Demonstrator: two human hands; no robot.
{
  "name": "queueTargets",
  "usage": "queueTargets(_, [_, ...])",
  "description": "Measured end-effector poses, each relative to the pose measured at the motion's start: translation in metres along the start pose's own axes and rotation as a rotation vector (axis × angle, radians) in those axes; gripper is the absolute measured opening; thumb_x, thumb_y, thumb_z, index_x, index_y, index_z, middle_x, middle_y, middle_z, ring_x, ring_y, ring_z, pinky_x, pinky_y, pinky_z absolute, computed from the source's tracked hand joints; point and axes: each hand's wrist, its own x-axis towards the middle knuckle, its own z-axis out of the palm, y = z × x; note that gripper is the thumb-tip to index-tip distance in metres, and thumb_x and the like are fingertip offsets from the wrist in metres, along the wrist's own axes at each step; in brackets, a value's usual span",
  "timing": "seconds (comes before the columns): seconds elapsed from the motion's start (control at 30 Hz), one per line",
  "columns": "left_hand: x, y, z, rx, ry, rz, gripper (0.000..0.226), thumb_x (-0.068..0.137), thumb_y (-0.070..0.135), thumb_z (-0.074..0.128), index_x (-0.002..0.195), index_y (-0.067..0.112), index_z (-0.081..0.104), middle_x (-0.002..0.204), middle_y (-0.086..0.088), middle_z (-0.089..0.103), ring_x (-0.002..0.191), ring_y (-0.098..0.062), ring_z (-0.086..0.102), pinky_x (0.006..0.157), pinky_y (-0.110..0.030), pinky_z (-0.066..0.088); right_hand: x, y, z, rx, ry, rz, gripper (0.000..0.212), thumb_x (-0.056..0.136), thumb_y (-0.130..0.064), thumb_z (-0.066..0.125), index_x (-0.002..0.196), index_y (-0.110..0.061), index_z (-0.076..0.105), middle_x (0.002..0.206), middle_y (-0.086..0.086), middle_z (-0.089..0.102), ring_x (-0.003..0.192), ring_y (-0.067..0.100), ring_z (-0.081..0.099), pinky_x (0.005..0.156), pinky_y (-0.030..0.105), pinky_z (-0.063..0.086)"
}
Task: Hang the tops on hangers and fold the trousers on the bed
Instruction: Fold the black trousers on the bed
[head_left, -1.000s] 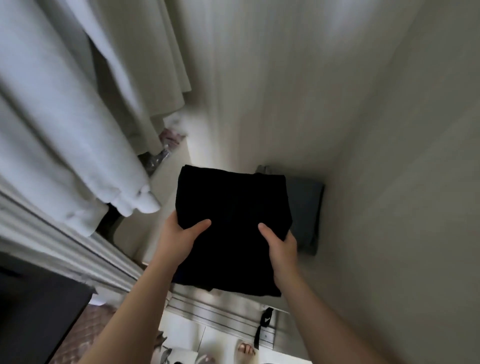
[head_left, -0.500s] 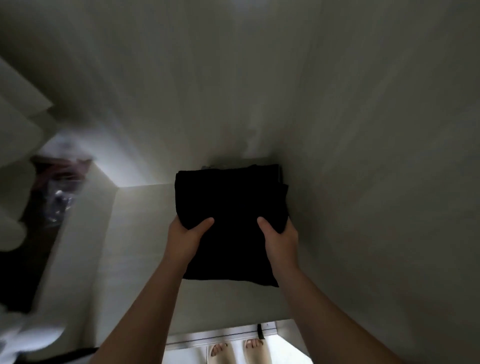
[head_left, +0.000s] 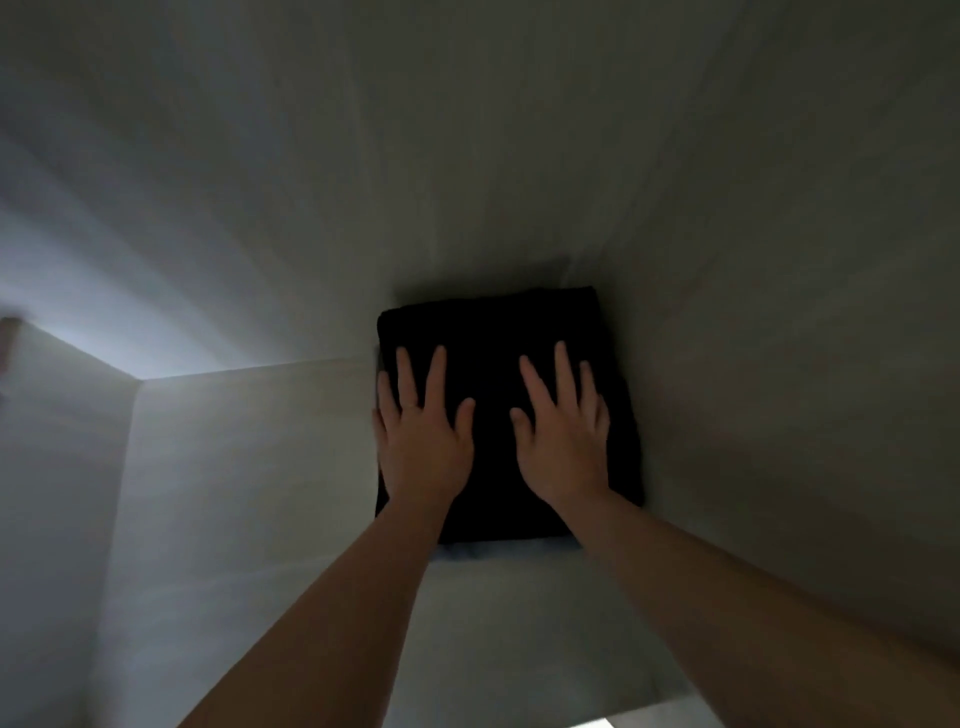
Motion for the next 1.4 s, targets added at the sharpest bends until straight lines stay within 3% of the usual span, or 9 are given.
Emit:
queueTargets(0.13, [0.023, -0.025, 0.037, 0.065, -0.023, -0.002, 0.067, 0.101, 0.062, 0.026, 0.157, 0.045, -0.007, 0.169, -0.001, -0.011, 0.155, -0.033, -0.003, 0.123, -0.056, 0.017, 0.018, 0.014, 0.054, -0.105, -0.036, 0.021, 0.063, 0.102, -0.050, 0.029, 0.160, -0.034, 0.011, 0.169, 0.006, -0.002, 0.153, 0.038, 0.005, 0.120, 0.062, 0.016])
queueTargets(0.27, [0.038, -0.031, 0.062, 0.096, 0.048, 0.033, 0.069, 0.101, 0.062, 0.025, 0.157, 0.044, -0.011, 0.169, -0.004, -0.011, 0.155, -0.034, -0.005, 0.124, -0.055, 0.014, 0.033, 0.020, 0.083, -0.145, 0.017, 0.024, 0.069, 0.099, -0.049, 0.029, 0.161, -0.027, 0.009, 0.169, 0.011, -0.003, 0.153, 0.040, 0.003, 0.121, 0.061, 0.012])
queueTargets(0.43, [0.045, -0.034, 0.066, 0.122, 0.019, 0.021, 0.068, 0.101, 0.062, 0.023, 0.159, 0.041, -0.006, 0.169, -0.006, -0.010, 0.155, -0.037, -0.005, 0.122, -0.058, 0.018, 0.041, 0.021, 0.091, -0.156, -0.023, 0.033, 0.071, 0.098, -0.050, 0.026, 0.161, -0.025, 0.005, 0.168, 0.011, -0.006, 0.153, 0.040, -0.001, 0.121, 0.062, 0.010])
queueTargets(0.6, [0.057, -0.035, 0.055, 0.154, -0.108, 0.002, 0.070, 0.100, 0.064, 0.022, 0.156, 0.043, -0.015, 0.167, -0.003, -0.020, 0.154, -0.036, -0.010, 0.123, -0.057, 0.012, 0.053, 0.019, 0.081, -0.136, -0.164, 0.023, 0.070, 0.101, -0.054, 0.023, 0.160, -0.028, -0.005, 0.167, 0.007, -0.019, 0.153, 0.037, -0.012, 0.121, 0.060, 0.002])
queueTargets(0.8, [-0.009, -0.029, 0.022, 0.187, -0.317, -0.051, 0.078, 0.102, 0.052, 0.040, 0.157, 0.043, -0.014, 0.166, 0.000, -0.025, 0.155, -0.030, -0.014, 0.122, -0.056, 0.010, 0.007, 0.026, 0.027, -0.227, -0.478, -0.026, 0.078, 0.101, -0.055, 0.036, 0.158, -0.036, -0.014, 0.164, 0.001, -0.028, 0.153, 0.032, -0.012, 0.123, 0.055, 0.003])
queueTargets(0.97, [-0.125, -0.042, 0.007, 0.172, -0.496, -0.118, 0.064, 0.102, 0.057, 0.038, 0.159, 0.041, 0.012, 0.168, 0.007, -0.015, 0.156, -0.027, -0.009, 0.123, -0.051, 0.016, -0.081, 0.020, -0.005, -0.120, -0.838, 0.134, 0.070, 0.102, -0.053, 0.041, 0.158, -0.043, 0.001, 0.167, -0.006, -0.018, 0.154, 0.026, -0.012, 0.123, 0.057, 0.006])
queueTargets(1.07, [-0.162, -0.042, -0.015, 0.001, -0.570, -0.168, 0.063, 0.102, 0.056, 0.042, 0.158, 0.032, 0.026, 0.169, 0.001, 0.015, 0.154, -0.025, 0.015, 0.123, -0.045, 0.021, -0.117, 0.008, -0.034, -0.028, -0.832, 0.135, 0.063, 0.103, -0.053, 0.035, 0.159, -0.040, 0.009, 0.169, -0.007, -0.005, 0.155, 0.028, -0.003, 0.122, 0.055, 0.007])
queueTargets(1.17, [-0.201, -0.037, -0.048, -0.248, -0.429, -0.240, 0.060, 0.101, 0.049, 0.050, 0.154, 0.025, 0.037, 0.159, -0.005, 0.040, 0.144, -0.023, 0.038, 0.117, -0.032, 0.031, -0.155, -0.004, -0.059, 0.045, -0.725, 0.054, 0.062, 0.103, -0.054, 0.036, 0.159, -0.040, 0.014, 0.169, -0.008, 0.002, 0.155, 0.027, 0.002, 0.122, 0.053, 0.010])
queueTargets(1.4, [-0.286, -0.039, -0.117, -0.451, -0.154, -0.421, 0.043, 0.100, 0.040, 0.058, 0.141, 0.026, 0.054, 0.139, -0.003, 0.060, 0.123, -0.021, 0.056, 0.099, -0.025, 0.041, -0.209, -0.059, -0.071, 0.266, -0.616, -0.180, 0.059, 0.102, -0.050, 0.043, 0.157, -0.036, 0.026, 0.167, -0.008, 0.015, 0.153, 0.018, 0.015, 0.123, 0.042, 0.016])
